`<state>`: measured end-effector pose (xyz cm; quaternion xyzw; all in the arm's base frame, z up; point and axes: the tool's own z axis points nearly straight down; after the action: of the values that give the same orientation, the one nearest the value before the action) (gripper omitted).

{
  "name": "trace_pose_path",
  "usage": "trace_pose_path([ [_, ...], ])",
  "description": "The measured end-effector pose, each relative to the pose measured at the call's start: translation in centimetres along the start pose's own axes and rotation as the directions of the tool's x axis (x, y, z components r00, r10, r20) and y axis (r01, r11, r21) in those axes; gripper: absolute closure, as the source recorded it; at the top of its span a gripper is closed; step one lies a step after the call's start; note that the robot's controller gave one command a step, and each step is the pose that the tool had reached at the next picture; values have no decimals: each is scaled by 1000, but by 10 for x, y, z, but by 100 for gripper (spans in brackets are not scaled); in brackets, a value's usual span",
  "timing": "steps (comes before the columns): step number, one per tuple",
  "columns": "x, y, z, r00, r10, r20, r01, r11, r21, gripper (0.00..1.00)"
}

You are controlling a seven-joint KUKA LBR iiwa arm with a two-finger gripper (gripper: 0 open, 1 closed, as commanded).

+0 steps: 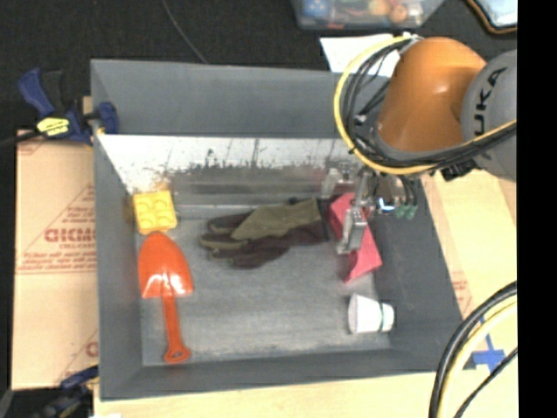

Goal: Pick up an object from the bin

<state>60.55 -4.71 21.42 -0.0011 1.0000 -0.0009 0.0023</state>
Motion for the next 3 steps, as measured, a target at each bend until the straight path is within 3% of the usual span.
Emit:
trace_pose_path([
  [1, 0, 0, 0, 1000, 0, 0, 0, 1000, 0, 0],
  [2, 16, -7, 55, 996, -90, 1, 90, 996, 1, 0],
  [3, 21, -8, 54, 991, -133, 6, 133, 991, 2, 100],
])
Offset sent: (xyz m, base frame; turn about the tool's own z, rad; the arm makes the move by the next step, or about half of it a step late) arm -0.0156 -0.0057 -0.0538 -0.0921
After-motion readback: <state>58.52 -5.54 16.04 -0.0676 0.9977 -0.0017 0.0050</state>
